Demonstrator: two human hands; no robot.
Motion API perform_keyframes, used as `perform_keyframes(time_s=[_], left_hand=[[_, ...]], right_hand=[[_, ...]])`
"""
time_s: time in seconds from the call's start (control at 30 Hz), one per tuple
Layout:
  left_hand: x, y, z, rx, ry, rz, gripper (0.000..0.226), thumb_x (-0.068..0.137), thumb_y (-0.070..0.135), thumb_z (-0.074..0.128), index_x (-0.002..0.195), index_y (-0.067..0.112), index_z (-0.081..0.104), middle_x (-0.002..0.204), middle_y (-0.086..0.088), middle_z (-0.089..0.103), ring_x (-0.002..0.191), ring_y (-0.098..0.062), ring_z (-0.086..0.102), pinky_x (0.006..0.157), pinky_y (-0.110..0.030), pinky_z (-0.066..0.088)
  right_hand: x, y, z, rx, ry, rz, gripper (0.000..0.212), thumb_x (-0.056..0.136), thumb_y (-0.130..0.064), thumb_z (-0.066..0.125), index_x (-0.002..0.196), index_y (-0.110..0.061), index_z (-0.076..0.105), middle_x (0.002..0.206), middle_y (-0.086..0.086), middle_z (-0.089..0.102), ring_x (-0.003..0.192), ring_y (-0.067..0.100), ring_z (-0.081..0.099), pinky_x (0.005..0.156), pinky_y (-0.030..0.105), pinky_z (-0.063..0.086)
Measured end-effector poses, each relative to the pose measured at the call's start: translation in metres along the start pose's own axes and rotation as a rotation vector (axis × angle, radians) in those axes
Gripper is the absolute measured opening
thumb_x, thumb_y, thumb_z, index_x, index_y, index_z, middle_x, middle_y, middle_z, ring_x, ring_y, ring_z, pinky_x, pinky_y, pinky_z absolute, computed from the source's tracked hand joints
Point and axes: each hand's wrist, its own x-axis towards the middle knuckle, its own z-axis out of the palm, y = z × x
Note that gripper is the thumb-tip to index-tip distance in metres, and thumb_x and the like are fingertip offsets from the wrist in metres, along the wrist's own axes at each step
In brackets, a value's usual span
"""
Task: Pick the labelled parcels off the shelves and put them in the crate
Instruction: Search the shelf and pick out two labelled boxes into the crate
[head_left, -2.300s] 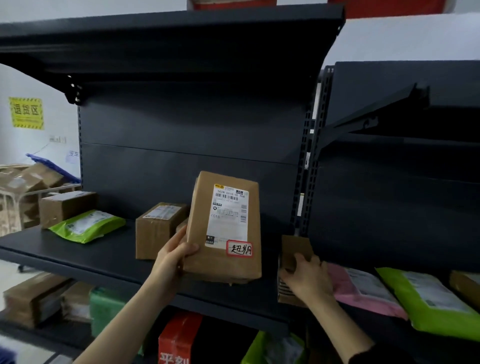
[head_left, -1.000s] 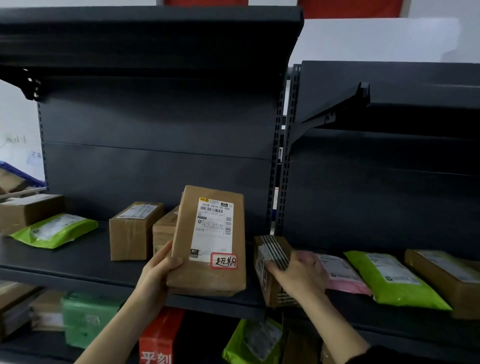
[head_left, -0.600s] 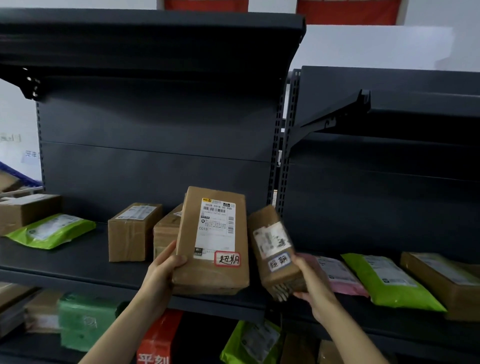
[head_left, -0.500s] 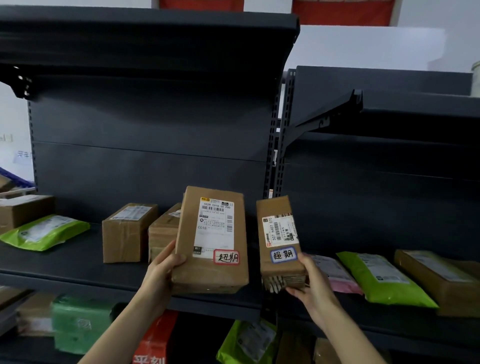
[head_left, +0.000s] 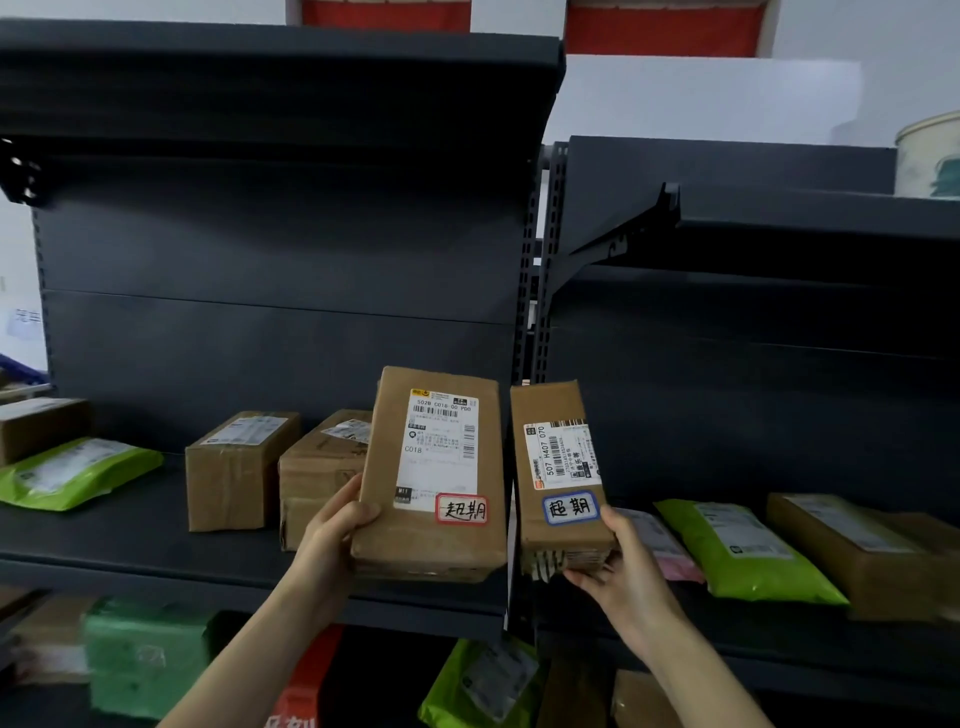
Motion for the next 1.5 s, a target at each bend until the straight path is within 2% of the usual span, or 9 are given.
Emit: perform_keyframes(time_s=[0.17,0.47,0.67,0.8,0.93,1.13,1.27,1.4,1.5], left_hand=[[-0.002,0.012,0.007,0.036,0.002,0.012,0.081,0.052,0.035,0.072,0.13,0.02,0.054,0.125,-0.015,0.063,0.116,-0.036,0.057,0.092,-0.045,0.047],[-0.031,0.033,0.004,0.032,0.166,0.038,0.083,0.048,0.03,0.071,0.129,0.022,0.055,0.115,-0.012,0.068,0.102,-0.029,0.062,0.073,-0.036,0.051],[-0.065,0.052,-0.025,0.05,0.259,0.107,0.074,0.044,0.03,0.07,0.118,0.025,0.063,0.109,-0.01,0.071,0.093,-0.026,0.065,0.072,-0.036,0.053],[-0.099,0.073,-0.055,0.082,0.291,0.157,0.084,0.045,0.029,0.073,0.127,0.018,0.057,0.115,-0.011,0.069,0.094,-0.024,0.067,0.071,-0.031,0.057],[-0.141,0.098,-0.09,0.081,0.334,0.19,0.084,0.039,0.027,0.078,0.12,0.018,0.059,0.103,-0.008,0.073,0.082,-0.02,0.071,0.061,-0.027,0.057],[-0.227,0.138,-0.154,0.117,0.465,0.201,0.077,0.045,0.028,0.07,0.12,0.017,0.057,0.102,-0.009,0.073,0.084,-0.024,0.069,0.064,-0.032,0.057],[-0.289,0.166,-0.191,0.144,0.544,0.204,0.082,0.045,0.03,0.069,0.124,0.014,0.053,0.102,-0.008,0.073,0.084,-0.025,0.068,0.064,-0.034,0.057],[-0.354,0.19,-0.218,0.14,0.553,0.168,0.074,0.046,0.03,0.073,0.117,0.018,0.056,0.104,-0.007,0.073,0.083,-0.021,0.071,0.062,-0.032,0.059],[-0.4,0.206,-0.239,0.131,0.572,0.142,0.083,0.041,0.031,0.083,0.118,0.017,0.055,0.104,-0.009,0.073,0.082,-0.021,0.071,0.062,-0.031,0.058]], right_hand=[[0.003,-0.005,0.001,0.0,-0.065,-0.021,0.021,0.09,-0.032,0.052,0.106,-0.018,0.057,0.106,0.015,0.062,0.103,0.028,0.057,0.083,0.041,0.048],[0.006,0.002,0.022,0.02,-0.174,0.009,0.016,0.091,-0.027,0.05,0.097,-0.016,0.061,0.099,0.013,0.063,0.093,0.025,0.058,0.075,0.039,0.049],[0.003,0.023,0.056,-0.084,-0.306,0.032,0.019,0.091,-0.031,0.05,0.098,-0.018,0.063,0.102,0.012,0.065,0.099,0.025,0.058,0.077,0.036,0.048],[-0.01,0.038,0.091,-0.203,-0.438,-0.009,0.022,0.089,-0.035,0.053,0.101,-0.022,0.065,0.097,0.005,0.068,0.096,0.022,0.059,0.079,0.035,0.045],[-0.037,0.05,0.136,-0.23,-0.57,-0.056,0.044,0.062,-0.05,0.065,0.1,-0.028,0.067,0.101,0.001,0.07,0.097,0.018,0.061,0.075,0.032,0.045],[-0.098,0.088,0.214,-0.212,-0.74,-0.133,0.038,0.067,-0.048,0.07,0.102,-0.034,0.068,0.104,-0.007,0.072,0.1,0.014,0.064,0.077,0.029,0.045],[-0.142,0.117,0.264,-0.203,-0.822,-0.092,0.062,0.062,-0.053,0.065,0.117,-0.025,0.062,0.108,0.001,0.071,0.099,0.018,0.067,0.077,0.031,0.049],[-0.188,0.147,0.312,-0.195,-0.857,-0.058,0.026,0.083,-0.037,0.061,0.108,-0.033,0.063,0.108,0.0,0.068,0.1,0.018,0.061,0.074,0.031,0.047],[-0.221,0.171,0.343,-0.205,-0.89,-0.044,0.024,0.087,-0.035,0.056,0.11,-0.031,0.062,0.11,0.001,0.067,0.103,0.02,0.06,0.078,0.034,0.048]])
